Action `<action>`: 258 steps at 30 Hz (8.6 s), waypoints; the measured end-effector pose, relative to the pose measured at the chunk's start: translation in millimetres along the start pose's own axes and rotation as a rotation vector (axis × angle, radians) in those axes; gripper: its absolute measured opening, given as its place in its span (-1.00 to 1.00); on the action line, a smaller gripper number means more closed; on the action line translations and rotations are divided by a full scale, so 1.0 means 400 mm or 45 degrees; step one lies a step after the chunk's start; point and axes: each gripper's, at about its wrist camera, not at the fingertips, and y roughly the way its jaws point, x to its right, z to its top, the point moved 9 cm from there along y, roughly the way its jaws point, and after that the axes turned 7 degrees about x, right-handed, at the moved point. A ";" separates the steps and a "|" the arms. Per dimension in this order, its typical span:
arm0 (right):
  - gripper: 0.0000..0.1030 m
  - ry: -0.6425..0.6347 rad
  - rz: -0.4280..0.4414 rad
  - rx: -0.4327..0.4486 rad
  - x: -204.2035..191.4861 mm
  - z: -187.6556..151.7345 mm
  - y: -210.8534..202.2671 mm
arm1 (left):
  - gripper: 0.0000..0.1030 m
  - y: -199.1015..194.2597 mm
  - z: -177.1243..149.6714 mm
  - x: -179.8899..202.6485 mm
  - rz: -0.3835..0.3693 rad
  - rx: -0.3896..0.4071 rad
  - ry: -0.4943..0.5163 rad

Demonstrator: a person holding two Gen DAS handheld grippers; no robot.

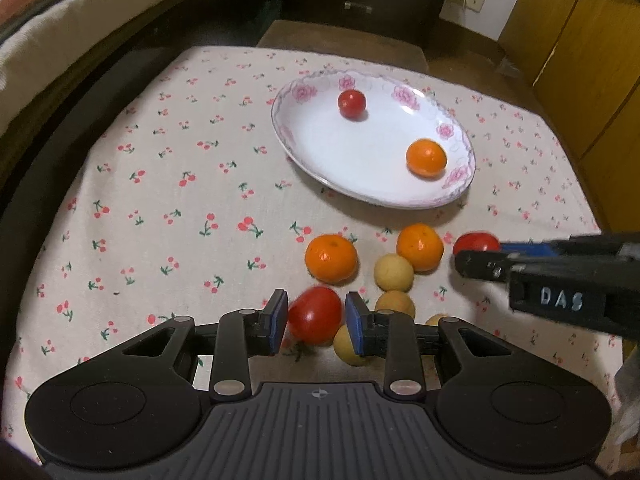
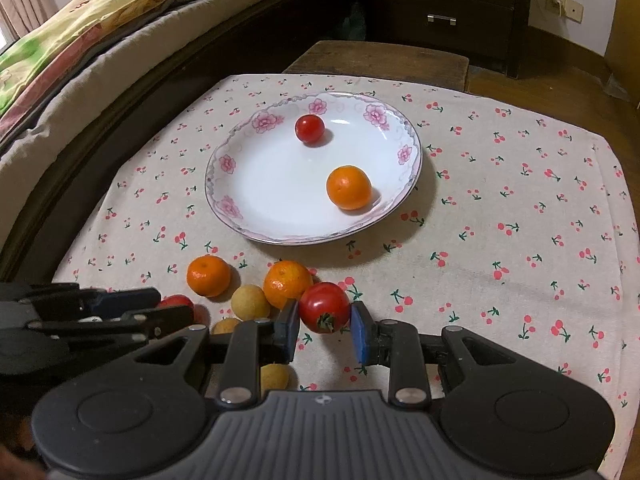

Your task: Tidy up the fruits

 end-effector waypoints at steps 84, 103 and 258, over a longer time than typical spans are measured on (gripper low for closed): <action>-0.43 0.046 0.006 0.048 0.037 0.157 0.102 | -0.28 0.108 0.207 0.034 -0.034 0.078 -0.047; -0.41 0.039 0.014 0.044 0.044 0.180 0.129 | -0.30 0.137 0.224 0.027 -0.017 0.058 -0.062; -0.31 0.062 0.111 -0.147 -0.080 -0.070 0.013 | -0.27 -0.020 -0.060 -0.017 -0.004 -0.073 -0.035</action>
